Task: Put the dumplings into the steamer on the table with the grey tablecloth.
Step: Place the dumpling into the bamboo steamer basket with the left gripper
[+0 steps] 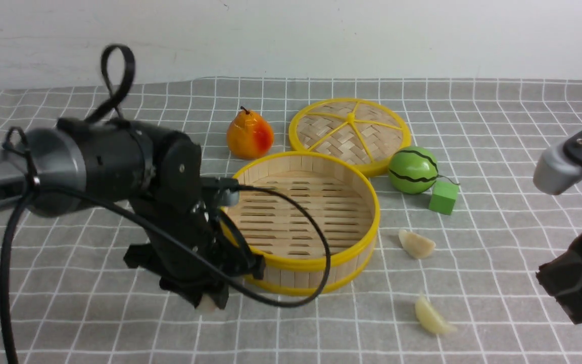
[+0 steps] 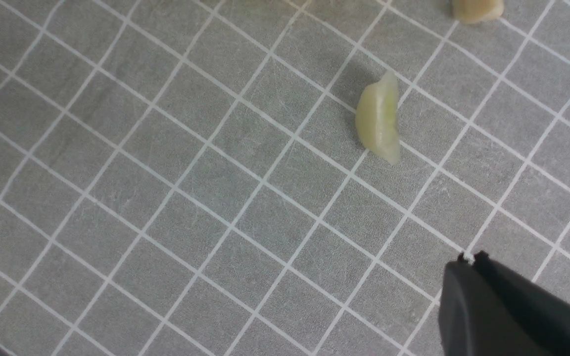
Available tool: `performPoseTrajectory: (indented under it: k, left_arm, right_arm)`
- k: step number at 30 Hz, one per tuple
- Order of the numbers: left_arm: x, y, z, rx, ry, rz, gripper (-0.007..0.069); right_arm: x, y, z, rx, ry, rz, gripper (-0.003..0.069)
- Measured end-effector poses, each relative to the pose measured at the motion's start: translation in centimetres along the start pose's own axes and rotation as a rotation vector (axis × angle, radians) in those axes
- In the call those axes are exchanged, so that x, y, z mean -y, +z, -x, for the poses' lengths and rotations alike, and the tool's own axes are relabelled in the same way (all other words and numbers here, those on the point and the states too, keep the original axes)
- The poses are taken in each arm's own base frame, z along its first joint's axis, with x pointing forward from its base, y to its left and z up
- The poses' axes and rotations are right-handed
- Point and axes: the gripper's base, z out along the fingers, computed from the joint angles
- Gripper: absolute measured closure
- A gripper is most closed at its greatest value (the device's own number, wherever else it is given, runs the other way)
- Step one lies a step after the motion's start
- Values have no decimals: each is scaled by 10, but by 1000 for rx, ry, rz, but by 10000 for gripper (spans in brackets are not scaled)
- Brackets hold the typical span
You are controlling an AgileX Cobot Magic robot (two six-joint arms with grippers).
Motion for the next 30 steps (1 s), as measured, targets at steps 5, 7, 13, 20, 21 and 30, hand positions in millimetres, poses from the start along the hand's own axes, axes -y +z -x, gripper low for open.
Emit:
performPoseTrajectory:
  k: [5, 7, 13, 20, 21, 30]
  left_arm:
    - [15, -54, 36, 147, 43, -49, 420]
    - [20, -61, 49, 182, 48, -62, 420]
    - [36, -33, 102, 226, 50, -76, 420]
    - [34, 41, 125, 138, 16, -13, 420]
    - [33, 47, 126, 135, 7, -10, 420]
    - [30, 59, 129, 140, -5, 9, 186]
  right_arm:
    - [0, 0, 1, 13, 0, -4, 654]
    - [0, 0, 1, 16, 0, -4, 652]
    - [0, 0, 1, 16, -1, -4, 648]
    - [0, 0, -1, -9, 1, 5, 644]
    - [-1, 0, -1, -12, 1, 6, 642]
    - [2, 5, 0, -33, -4, -3, 613]
